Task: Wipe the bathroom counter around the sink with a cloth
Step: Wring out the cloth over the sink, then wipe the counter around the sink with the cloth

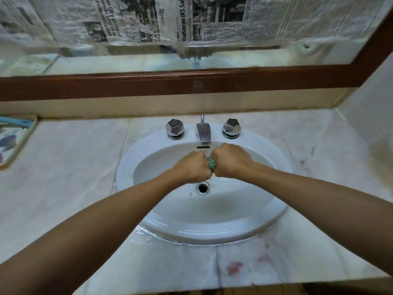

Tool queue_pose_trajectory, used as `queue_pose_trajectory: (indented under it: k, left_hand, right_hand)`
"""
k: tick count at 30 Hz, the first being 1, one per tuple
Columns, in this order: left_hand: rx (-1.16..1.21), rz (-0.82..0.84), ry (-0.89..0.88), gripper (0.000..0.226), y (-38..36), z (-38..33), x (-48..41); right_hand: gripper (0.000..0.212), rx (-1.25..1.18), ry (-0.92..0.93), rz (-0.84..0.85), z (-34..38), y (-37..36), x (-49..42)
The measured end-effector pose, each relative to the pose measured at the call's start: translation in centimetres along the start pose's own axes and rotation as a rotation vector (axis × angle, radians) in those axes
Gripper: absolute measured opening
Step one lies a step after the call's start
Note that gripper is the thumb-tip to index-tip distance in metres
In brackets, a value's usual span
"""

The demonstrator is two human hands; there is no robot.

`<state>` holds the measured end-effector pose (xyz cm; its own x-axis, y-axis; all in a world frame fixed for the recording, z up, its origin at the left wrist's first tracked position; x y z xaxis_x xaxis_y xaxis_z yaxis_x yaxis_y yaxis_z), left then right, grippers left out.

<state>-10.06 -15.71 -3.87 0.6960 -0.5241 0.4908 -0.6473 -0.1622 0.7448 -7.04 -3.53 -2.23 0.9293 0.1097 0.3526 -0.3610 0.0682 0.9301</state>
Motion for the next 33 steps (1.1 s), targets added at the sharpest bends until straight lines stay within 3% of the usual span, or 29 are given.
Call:
queue_pose_trajectory:
  k: [2,6,11,14,16,18,21,26,30,33]
  left_hand:
    - [0.349,0.104,0.022,0.025,-0.6,0.2,0.1]
    - [0.829,0.298,0.037,0.038,-2.1,-0.1,0.9]
    - [1.04,0.372,-0.004,0.037,-3.3,-0.7,1.7]
    - [0.874,0.32,-0.039,0.03,-3.9,-0.8,2.6]
    - [0.531,0.235,-0.068,0.02,-4.7,-0.4,3.2]
    - [0.12,0.164,-0.176,0.013,-6.2,0.2,3.7]
    - [-0.223,0.094,-0.365,0.021,-8.5,0.4,3.9]
    - [-0.25,-0.038,-0.641,0.033,-11.8,-1.7,3.0]
    - [-0.132,-0.116,-0.622,0.053,-13.6,-4.0,1.6]
    - [0.021,-0.12,-0.536,0.068,-14.2,-5.5,-0.1]
  right_hand:
    - [0.007,0.094,0.079,-0.097,-0.4,-0.5,-0.1]
    - [0.031,0.219,0.272,-0.293,-1.1,-1.6,-0.7]
    - [0.039,0.269,0.311,-0.277,-2.0,-1.5,-0.2]
    - [0.033,0.259,0.288,-0.245,-1.8,-1.8,1.5]
    - [0.018,0.191,0.214,-0.137,-1.6,-2.8,3.4]
    - [0.011,-0.004,0.08,0.105,-1.5,-4.5,5.7]
    - [0.035,-0.387,-0.049,0.291,-2.1,-6.9,9.0]
    - [0.038,-0.954,-0.159,0.32,-3.9,-7.9,14.6]
    - [0.049,-1.059,-0.334,0.026,-6.5,-9.6,17.6]
    - [0.04,-1.165,-0.48,-0.153,-10.7,-10.0,19.6]
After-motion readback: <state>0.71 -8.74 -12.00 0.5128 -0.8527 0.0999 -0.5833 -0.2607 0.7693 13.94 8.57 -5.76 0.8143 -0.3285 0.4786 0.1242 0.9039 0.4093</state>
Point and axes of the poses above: each hand's wrist, its own x-axis away from the middle knuckle, its own y-axis out of the back of the hand, z = x × y, the point moved 1 cm from there along -x, towards the middle knuckle, and after that the axes turned 10 degrees about z, right-handed, at the moved point
